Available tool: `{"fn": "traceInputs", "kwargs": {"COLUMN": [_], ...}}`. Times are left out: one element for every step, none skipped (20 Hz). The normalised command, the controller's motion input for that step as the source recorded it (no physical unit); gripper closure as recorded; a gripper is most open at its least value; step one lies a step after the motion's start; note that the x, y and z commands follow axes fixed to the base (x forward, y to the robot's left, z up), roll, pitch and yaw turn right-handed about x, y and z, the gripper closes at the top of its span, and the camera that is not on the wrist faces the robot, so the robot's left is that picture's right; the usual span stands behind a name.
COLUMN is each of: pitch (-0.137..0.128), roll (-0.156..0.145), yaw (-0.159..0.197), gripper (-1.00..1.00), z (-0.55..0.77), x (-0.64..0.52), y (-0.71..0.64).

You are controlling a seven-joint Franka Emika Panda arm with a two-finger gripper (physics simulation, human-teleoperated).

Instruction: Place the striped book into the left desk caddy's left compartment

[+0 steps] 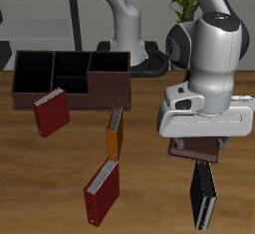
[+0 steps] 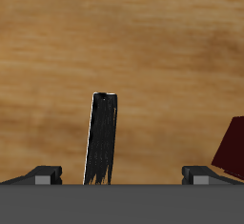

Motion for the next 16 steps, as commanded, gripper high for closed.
{"fn": "traceInputs", "kwargs": {"pitch": [0.044,0.05,0.0,0.058,0.021,-0.008,0.032,0.049,-0.026,0.031,0.023,0.022,0.046,0.025,0.031,0.022], "roll": [0.014,-0.025,0.0,-0.006,-0.022,-0.026,-0.008,-0.029,0.003,0.013,-0.018,0.034,0.047,0.008,0.053,0.016], "yaw": [-0.017,-0.011,0.0,-0.059,-0.006,0.007,-0.011,-0.05,0.009,0.016,-0.044,0.044,0.025,0.005,0.012,-0.011], "gripper": [-1.0,-1.0,-1.0,-1.0,-1.0,-1.0,-1.0,-1.0,-1.0,-1.0,-1.0,-1.0,-1.0,-1.0,-1.0,-1.0], "z": [-0.01,-0.19,-0.01,-0.11,-0.11,-0.1,-0.15,-0.16,-0.09,-0.34,-0.24,-0.2,-0.27,-0.23,-0.19,-0.18], "x": [0.25,0.33,-0.04,0.33,0.12,0.12,0.14,0.11,-0.03,0.22,0.06,0.09,-0.02,0.05,0.03,0.08], "y": [0.08,0.02,-0.03,0.01,-0.03,-0.07,-0.04,-0.08,-0.01,0.08,0.11,0.21,0.2,0.2,0.2,0.2]}}
